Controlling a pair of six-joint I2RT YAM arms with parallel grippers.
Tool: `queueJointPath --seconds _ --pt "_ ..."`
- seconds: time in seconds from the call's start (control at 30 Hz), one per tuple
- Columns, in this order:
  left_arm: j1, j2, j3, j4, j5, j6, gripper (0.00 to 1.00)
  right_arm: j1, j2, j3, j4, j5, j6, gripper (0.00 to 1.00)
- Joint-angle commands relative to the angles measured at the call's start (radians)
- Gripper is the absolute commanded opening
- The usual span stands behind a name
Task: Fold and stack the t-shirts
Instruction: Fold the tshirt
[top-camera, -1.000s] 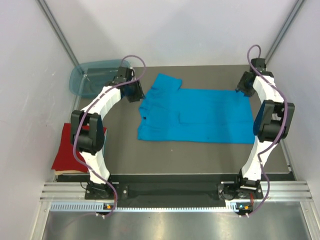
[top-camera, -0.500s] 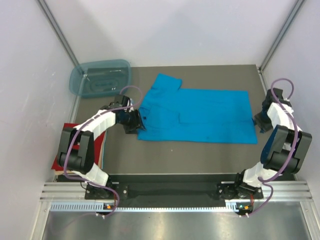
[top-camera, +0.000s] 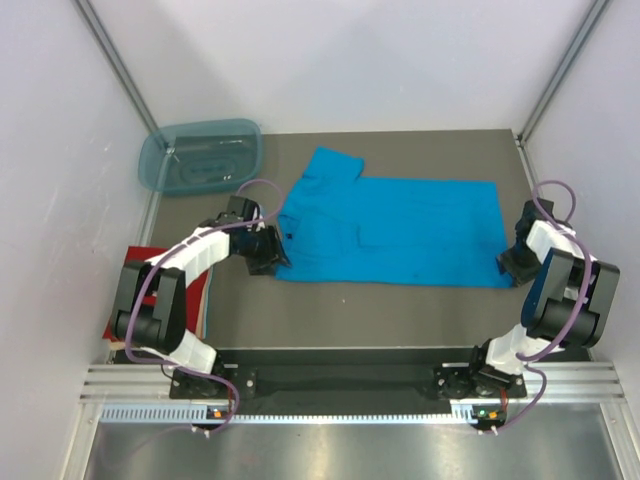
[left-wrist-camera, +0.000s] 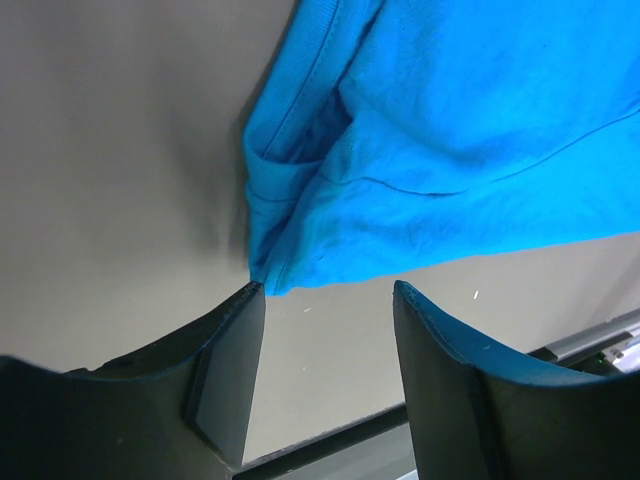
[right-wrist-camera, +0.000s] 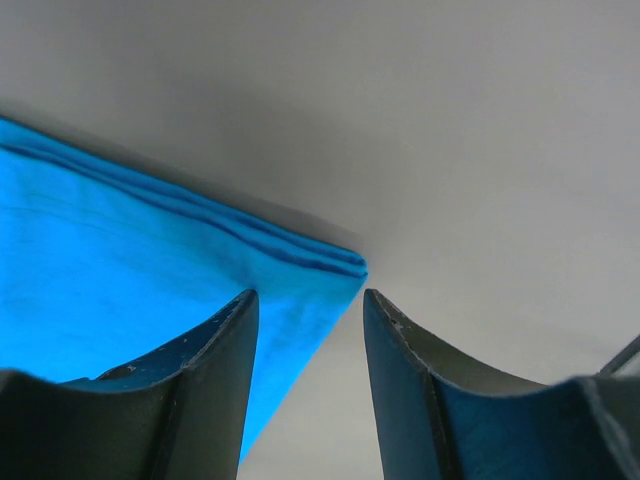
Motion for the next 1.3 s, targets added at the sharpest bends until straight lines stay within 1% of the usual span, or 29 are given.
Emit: queueJointPath --seconds 0.0,0.23,0.3,0.4,0.43,0.53,0.63,0.77,0.87,0.93,1.07,1.1,1.13,1.17,1.2,1.27 --pt "-0.001 -0.063 -0.016 0.029 -0.036 -0.007 0.59 -0.011 -0.031 -0.008 0.037 0.045 0.020 0.47" --pt "-0.003 -0.068 -0.065 0.075 -0.002 -0.035 0.59 -0.012 0.000 -0.032 0.086 0.084 0.044 0.47" --pt "-0.006 -0.064 -0.073 0.083 0.000 -0.041 0.58 -0.014 0.020 -0.032 0.099 0.075 0.044 0.45" --pt "-0.009 -0.072 -0.090 0.086 -0.013 -0.056 0.57 -0.014 0.032 -0.037 0.113 0.081 0.036 0.32" --pt "-0.009 -0.080 -0.104 0.092 -0.016 -0.061 0.57 -0.014 0.034 -0.038 0.117 0.084 0.032 0.24" --pt "-0.010 -0.104 -0.131 0.117 -0.036 -0.088 0.56 -0.014 0.035 -0.037 0.120 0.084 0.027 0.15" --pt "-0.010 -0.092 -0.139 0.126 -0.048 -0.094 0.54 -0.014 0.028 -0.043 0.125 0.082 0.026 0.10" --pt "-0.010 -0.039 -0.138 0.125 -0.091 -0.099 0.49 -0.014 0.026 -0.054 0.130 0.082 0.023 0.09" --pt "-0.010 -0.037 -0.153 0.143 -0.123 -0.101 0.49 -0.014 0.026 -0.057 0.130 0.085 0.018 0.09" --pt "-0.010 -0.040 -0.152 0.149 -0.135 -0.099 0.46 -0.014 0.026 -0.060 0.131 0.087 0.013 0.09" --pt "-0.010 -0.031 -0.136 0.144 -0.146 -0.079 0.40 -0.014 0.022 -0.063 0.134 0.088 0.009 0.08" --pt "-0.010 -0.026 -0.129 0.138 -0.151 -0.076 0.37 -0.014 0.020 -0.064 0.136 0.088 0.007 0.04" --pt "-0.010 -0.022 -0.125 0.137 -0.151 -0.073 0.31 -0.014 0.018 -0.064 0.134 0.088 0.009 0.02" --pt "-0.010 -0.017 -0.121 0.140 -0.148 -0.064 0.29 -0.014 0.014 -0.066 0.136 0.088 0.006 0.00" --pt "-0.010 -0.015 -0.115 0.144 -0.145 -0.059 0.27 -0.014 0.011 -0.067 0.134 0.088 0.004 0.00" --pt "-0.012 -0.014 -0.110 0.154 -0.122 -0.047 0.26 -0.014 0.005 -0.069 0.134 0.090 0.000 0.00"
